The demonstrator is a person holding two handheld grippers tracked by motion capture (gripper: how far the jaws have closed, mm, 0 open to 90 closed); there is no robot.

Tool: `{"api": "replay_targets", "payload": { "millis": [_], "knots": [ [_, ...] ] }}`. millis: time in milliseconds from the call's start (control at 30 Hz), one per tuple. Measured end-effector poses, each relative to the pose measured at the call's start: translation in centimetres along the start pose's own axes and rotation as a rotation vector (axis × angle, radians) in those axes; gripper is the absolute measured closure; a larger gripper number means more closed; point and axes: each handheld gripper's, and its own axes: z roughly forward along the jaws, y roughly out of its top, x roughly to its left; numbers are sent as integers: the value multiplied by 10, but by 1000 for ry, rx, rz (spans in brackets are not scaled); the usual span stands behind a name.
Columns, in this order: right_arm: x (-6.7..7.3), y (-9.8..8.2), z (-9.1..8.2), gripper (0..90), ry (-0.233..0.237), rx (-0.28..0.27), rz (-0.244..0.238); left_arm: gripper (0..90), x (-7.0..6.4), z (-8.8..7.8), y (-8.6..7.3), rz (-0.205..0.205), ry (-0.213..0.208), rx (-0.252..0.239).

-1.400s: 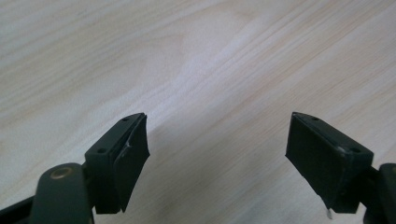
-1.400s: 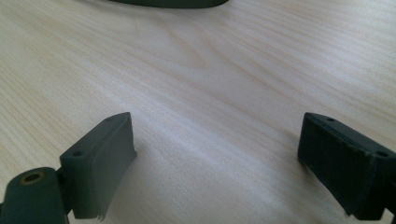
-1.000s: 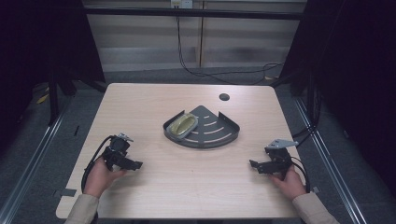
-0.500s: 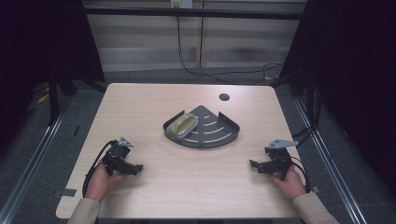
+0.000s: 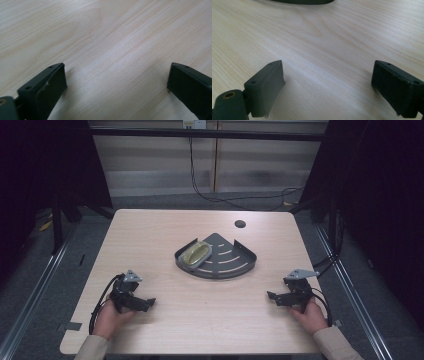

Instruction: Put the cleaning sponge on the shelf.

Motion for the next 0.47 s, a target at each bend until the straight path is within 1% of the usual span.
{"api": "replay_targets", "payload": {
  "millis": [33,67,200,300,467],
  "knots": [
    [0,0,0,104,0,0,1,0,0,0,-1,0,-7,-9],
    [0,0,0,104,0,0,0,0,1,0,-2,6,-3,-20],
    [0,0,0,104,0,0,0,0,1,1,-6,9,-9,-60],
    [0,0,0,104,-1,1,1,0,2,1,-8,14,-16,-76],
    [0,0,0,104,0,-1,0,0,2,1,-8,12,-14,-77]
  ]
}}
